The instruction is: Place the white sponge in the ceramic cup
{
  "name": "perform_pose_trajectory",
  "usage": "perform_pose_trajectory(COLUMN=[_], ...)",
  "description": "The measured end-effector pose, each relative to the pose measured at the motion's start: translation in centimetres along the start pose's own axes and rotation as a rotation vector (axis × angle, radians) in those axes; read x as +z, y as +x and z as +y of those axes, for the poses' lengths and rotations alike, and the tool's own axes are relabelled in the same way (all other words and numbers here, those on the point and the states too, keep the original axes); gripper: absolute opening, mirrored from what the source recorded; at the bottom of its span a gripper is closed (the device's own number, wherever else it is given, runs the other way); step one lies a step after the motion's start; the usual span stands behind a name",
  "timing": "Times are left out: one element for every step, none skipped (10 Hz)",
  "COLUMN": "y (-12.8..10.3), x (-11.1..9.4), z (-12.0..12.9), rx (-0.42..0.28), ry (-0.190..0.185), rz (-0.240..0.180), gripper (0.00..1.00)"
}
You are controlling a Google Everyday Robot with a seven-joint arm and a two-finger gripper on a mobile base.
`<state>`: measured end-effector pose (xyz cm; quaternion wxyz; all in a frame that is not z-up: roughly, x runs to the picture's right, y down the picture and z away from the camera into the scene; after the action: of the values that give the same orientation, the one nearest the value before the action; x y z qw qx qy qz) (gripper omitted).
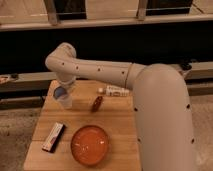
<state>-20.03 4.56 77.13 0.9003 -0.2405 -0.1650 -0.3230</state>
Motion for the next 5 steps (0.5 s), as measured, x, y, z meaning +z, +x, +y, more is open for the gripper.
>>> perform_pose_trajectory(y=[0.00, 0.00, 0.01, -0.02, -0.05], x=[0.07, 0.14, 0.23, 0.32, 0.40], z=[-0.07, -0.14, -0.19, -0.25, -0.29], rx=[0.001, 0.003, 0.005, 0.008, 0.010], ry=[-0.002, -0.002, -0.003, -0.003, -0.004], rz=[0.001, 0.001, 0.002, 0.002, 0.001], gripper=[0.03, 0.03, 0.03, 0.03, 0.03])
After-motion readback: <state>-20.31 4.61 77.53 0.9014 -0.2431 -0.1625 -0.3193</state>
